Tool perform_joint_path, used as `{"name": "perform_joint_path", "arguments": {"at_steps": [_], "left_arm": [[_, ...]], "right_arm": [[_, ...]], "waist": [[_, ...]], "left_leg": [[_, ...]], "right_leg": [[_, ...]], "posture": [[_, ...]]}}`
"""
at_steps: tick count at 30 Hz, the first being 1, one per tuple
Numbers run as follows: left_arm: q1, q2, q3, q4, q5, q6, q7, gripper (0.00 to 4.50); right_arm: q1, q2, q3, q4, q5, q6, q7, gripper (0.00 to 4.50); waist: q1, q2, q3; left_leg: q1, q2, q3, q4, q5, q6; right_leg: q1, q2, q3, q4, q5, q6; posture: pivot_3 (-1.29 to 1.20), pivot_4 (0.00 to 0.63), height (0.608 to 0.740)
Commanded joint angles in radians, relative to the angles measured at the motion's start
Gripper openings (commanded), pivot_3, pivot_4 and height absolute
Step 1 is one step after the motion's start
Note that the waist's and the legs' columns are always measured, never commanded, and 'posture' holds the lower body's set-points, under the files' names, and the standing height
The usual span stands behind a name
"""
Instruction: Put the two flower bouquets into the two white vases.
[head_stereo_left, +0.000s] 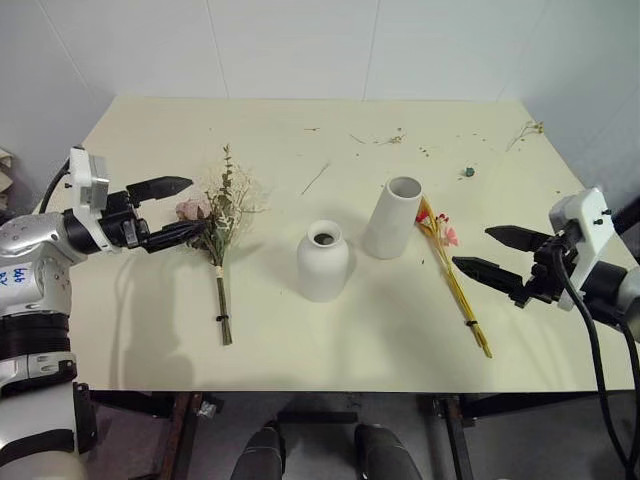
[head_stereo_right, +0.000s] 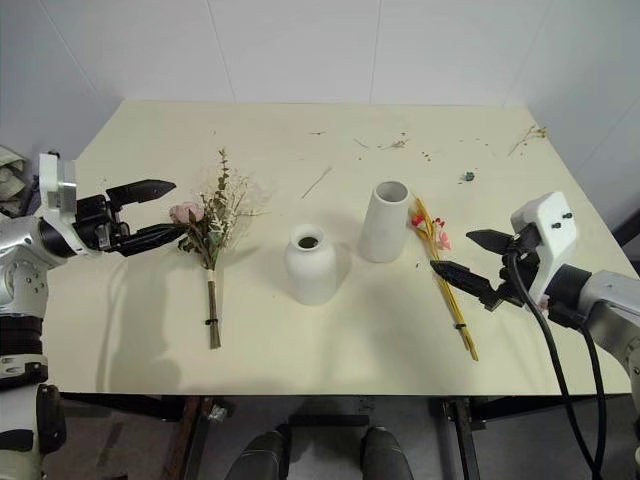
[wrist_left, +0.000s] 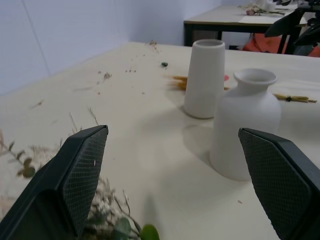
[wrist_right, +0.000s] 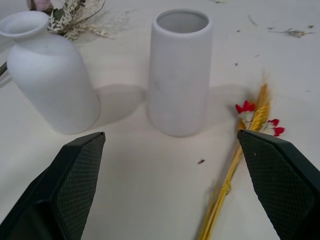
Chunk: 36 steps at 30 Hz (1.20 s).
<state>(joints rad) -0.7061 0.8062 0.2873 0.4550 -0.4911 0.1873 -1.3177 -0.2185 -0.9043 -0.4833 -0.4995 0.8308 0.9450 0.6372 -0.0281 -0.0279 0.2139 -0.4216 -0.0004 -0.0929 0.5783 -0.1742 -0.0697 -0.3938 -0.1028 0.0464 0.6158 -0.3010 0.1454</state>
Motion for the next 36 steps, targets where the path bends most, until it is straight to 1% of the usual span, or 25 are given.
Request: {"name": "perform_joint_path", "arguments": {"at_steps": [1,6,10,12,16,19,26,32,36], "left_arm": [[-0.032,0.032,0.025,0.026,-0.009,-0.028,-0.019,4.45],[-0.044,-0.002,0.016,0.002,-0.040,-0.002,-0.030,4.45],[-0.050,0.001,0.013,0.002,-0.047,0.004,-0.060,4.45],[-0.036,0.008,0.025,-0.032,-0.071,0.036,-0.070,4.45],[0.003,0.026,0.052,-0.071,-0.094,0.070,-0.072,4.45],[0.046,0.048,0.069,-0.108,-0.105,0.097,-0.065,4.45],[0.127,0.045,0.096,-0.243,-0.146,0.187,0.012,4.45],[0.160,0.051,0.114,-0.295,-0.164,0.208,0.045,4.45],[0.180,0.056,0.126,-0.319,-0.173,0.220,0.062,4.45]], "right_arm": [[-0.018,0.021,-0.042,-0.034,0.031,-0.012,-0.044,4.50],[-0.022,0.040,-0.026,-0.021,0.017,-0.016,-0.086,4.50],[-0.045,0.020,0.012,0.007,-0.019,0.021,-0.144,4.50],[-0.063,0.004,0.046,0.034,-0.038,0.053,-0.162,4.50],[-0.107,-0.075,0.203,0.127,-0.145,0.146,-0.193,4.50],[-0.190,-0.044,0.289,0.206,-0.185,0.169,-0.205,4.50],[-0.379,0.062,0.432,0.411,-0.282,0.209,-0.211,4.50],[-0.435,0.088,0.507,0.496,-0.334,0.242,-0.177,4.50],[-0.456,0.116,0.530,0.549,-0.367,0.237,-0.172,4.50]], "waist": [[0.000,0.000,0.000],[0.002,0.000,0.000],[0.003,0.000,0.000],[0.002,0.000,0.000],[-0.003,0.000,0.000],[-0.006,0.000,0.000],[-0.001,0.000,0.000],[0.001,0.000,0.000],[-0.001,0.000,0.000]], "left_leg": [[0.000,0.000,0.000,0.000,0.000,0.000],[0.000,0.001,0.000,0.000,0.000,0.000],[0.000,0.001,0.000,0.000,0.000,0.000],[0.000,0.001,0.000,0.000,0.000,0.000],[0.000,0.001,0.000,0.000,0.000,0.000],[0.000,0.001,0.001,-0.001,0.000,0.000],[0.000,0.001,0.001,0.000,0.000,0.000],[-0.001,0.001,0.000,-0.001,-0.001,0.000],[-0.001,0.001,0.000,-0.001,-0.001,0.000]], "right_leg": [[0.000,0.000,0.000,0.000,0.000,0.000],[0.000,0.000,-0.001,0.000,0.000,0.000],[0.000,0.000,-0.001,0.000,0.000,0.000],[0.000,0.000,-0.001,0.000,0.000,-0.001],[0.000,0.000,0.000,0.000,-0.001,-0.002],[-0.002,0.000,0.000,0.001,-0.002,-0.004],[-0.002,0.000,0.000,0.002,-0.002,-0.003],[-0.002,0.000,0.000,0.002,0.000,-0.001],[-0.002,0.001,0.000,0.002,0.000,0.000]], "posture": [[0.00,0.150,0.740],[0.00,0.150,0.740],[0.00,0.150,0.740],[0.00,0.150,0.740],[0.00,0.150,0.740],[0.00,0.150,0.740],[0.00,0.150,0.740],[0.00,0.150,0.740],[0.00,0.150,0.740]]}}
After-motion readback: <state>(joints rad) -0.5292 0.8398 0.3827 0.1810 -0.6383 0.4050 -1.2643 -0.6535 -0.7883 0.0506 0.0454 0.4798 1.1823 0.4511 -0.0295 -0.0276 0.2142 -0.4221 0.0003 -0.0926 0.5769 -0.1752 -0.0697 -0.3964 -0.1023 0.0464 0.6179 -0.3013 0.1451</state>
